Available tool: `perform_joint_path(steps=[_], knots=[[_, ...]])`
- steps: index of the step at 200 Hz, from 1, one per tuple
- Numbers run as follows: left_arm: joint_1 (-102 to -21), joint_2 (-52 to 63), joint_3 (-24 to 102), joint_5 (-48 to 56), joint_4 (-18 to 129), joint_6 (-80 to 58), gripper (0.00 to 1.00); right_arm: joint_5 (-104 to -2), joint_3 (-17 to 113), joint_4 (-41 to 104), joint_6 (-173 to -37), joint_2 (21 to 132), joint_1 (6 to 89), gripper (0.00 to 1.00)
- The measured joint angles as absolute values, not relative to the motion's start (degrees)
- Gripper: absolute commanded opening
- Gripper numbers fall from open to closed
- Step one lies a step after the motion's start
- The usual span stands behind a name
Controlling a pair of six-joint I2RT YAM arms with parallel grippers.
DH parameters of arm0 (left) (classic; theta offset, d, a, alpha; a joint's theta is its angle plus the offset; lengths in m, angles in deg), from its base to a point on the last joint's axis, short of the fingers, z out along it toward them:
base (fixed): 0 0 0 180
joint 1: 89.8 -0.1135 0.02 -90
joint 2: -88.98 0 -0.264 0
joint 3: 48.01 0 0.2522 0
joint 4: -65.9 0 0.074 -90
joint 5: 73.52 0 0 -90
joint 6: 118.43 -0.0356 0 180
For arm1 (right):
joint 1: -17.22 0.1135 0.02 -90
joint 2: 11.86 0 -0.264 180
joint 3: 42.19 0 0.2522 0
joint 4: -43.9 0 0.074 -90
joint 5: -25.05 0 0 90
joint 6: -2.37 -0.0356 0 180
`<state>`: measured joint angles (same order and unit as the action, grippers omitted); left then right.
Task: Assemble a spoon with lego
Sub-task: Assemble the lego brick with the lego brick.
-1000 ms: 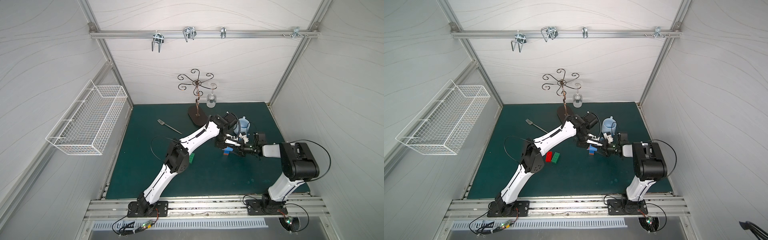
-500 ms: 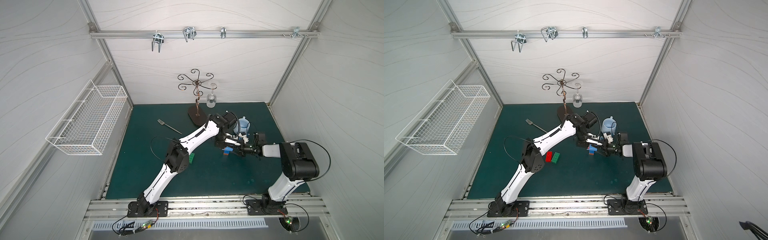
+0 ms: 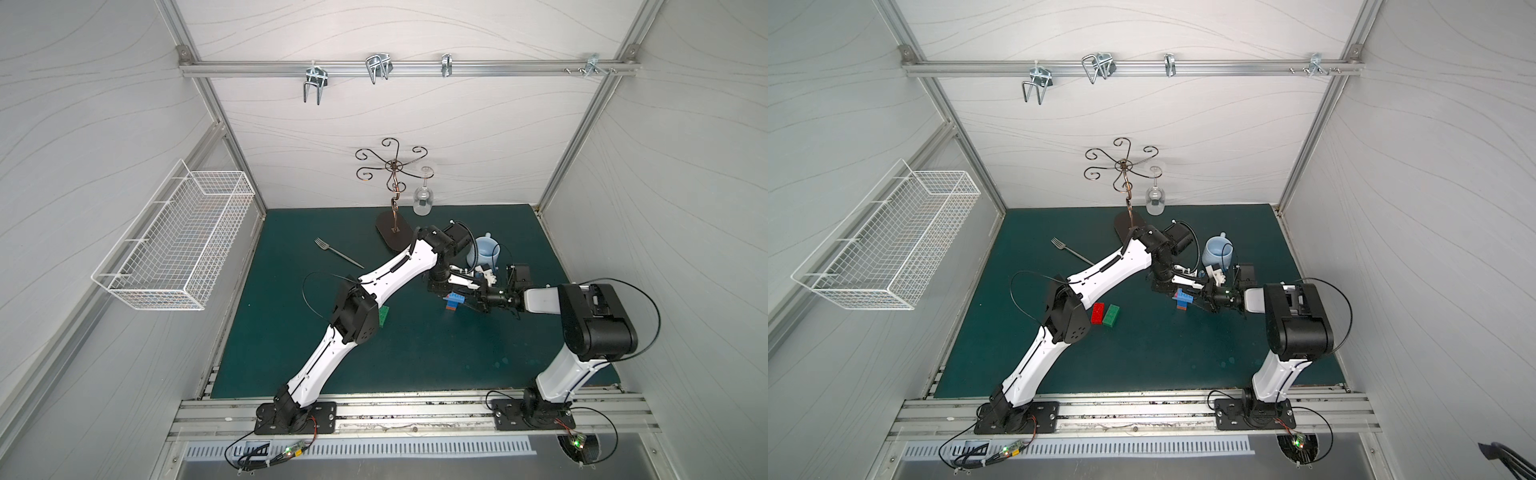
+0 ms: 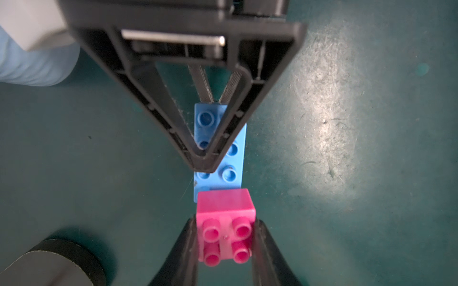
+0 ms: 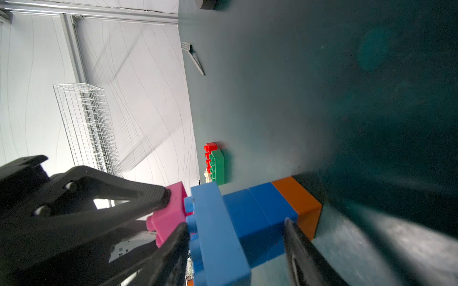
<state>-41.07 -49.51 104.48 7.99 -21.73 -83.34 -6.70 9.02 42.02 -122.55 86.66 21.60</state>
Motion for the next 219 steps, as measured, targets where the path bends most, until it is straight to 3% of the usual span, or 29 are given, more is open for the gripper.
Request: perform_joint_path(steps=[114, 219], knots=[[-42.7, -50.5, 106.4, 5.3, -22.2, -84.4, 0.04, -6.7, 9.1, 41.6, -122.1, 86.7, 21.6, 0.61], [-43.3, -51.5, 107.5, 3.4, -23.6, -87.5, 0.0, -6.1, 10.0, 41.0, -121.6, 87.6, 21.7, 0.61]])
